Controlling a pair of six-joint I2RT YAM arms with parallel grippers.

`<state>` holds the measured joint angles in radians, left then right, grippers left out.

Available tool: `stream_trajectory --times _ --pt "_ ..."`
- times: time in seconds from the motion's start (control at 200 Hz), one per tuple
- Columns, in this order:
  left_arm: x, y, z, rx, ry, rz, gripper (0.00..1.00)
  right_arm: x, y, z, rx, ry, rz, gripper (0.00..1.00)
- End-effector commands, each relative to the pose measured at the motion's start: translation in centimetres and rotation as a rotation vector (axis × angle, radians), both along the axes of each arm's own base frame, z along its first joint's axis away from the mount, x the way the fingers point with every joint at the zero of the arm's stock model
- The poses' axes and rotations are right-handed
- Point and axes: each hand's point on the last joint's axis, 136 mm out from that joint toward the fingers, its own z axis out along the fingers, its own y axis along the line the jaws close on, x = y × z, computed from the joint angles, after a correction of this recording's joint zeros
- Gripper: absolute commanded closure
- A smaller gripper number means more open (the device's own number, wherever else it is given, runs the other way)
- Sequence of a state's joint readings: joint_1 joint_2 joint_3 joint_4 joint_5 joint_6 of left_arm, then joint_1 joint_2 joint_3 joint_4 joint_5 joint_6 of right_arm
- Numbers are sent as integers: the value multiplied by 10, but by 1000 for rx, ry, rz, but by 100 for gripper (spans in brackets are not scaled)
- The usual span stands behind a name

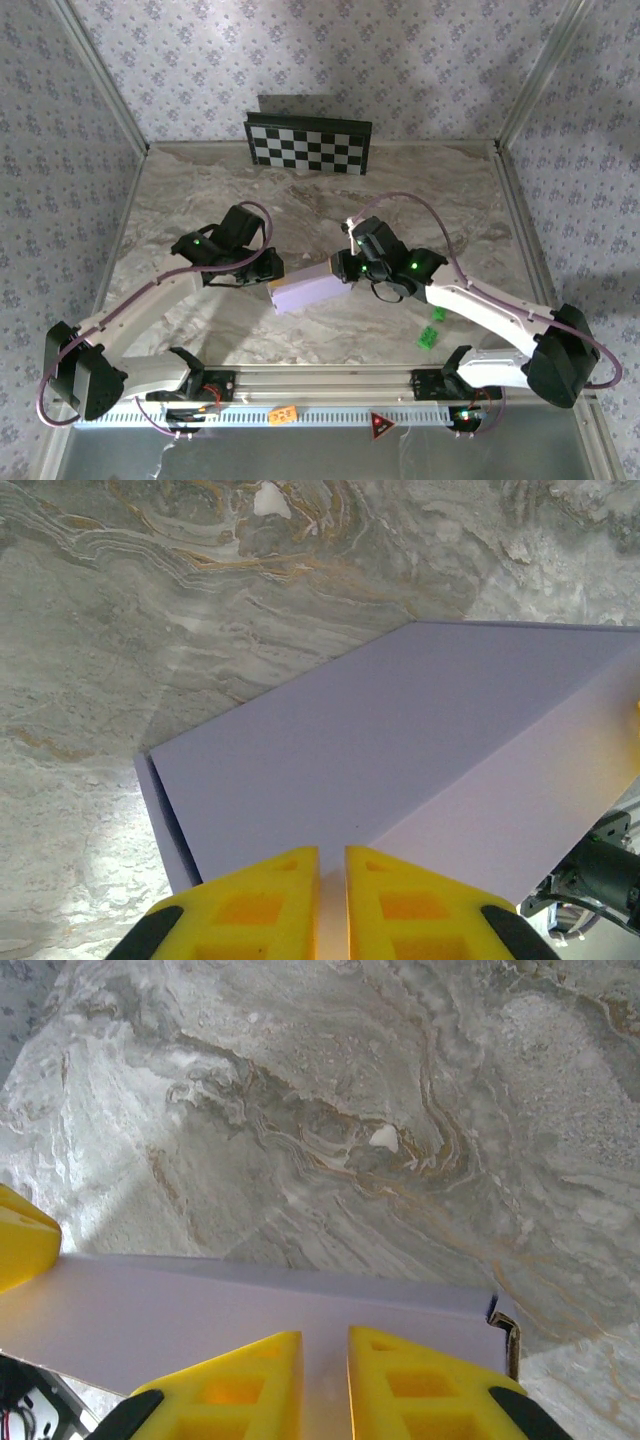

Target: Fold the paper box

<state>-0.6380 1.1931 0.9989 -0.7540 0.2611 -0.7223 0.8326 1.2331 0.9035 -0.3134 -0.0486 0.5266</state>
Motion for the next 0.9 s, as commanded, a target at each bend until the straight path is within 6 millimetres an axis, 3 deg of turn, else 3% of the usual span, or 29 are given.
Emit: stream_trajectory --times 0.0,0.19,0.32,0.415,0.69,0.895 --pt "2 6 14 14 -24 11 84 -5 -9 -27 -52 67 -26 80" --pt "0 1 53 -75 -98 -3 83 -1 -9 -26 -55 65 -27 80" --pt "-9 -3 64 -130 -100 -30 83 -2 -10 -27 -60 69 -28 80" --pt "-16 1 50 -108 -65 -32 86 -2 -10 -26 -59 67 -27 80" --pt "-35 16 -20 7 97 -21 89 -2 -13 -23 -58 65 -30 80" --pt "-36 18 -28 15 105 -14 90 4 -7 13 -7 8 -32 79"
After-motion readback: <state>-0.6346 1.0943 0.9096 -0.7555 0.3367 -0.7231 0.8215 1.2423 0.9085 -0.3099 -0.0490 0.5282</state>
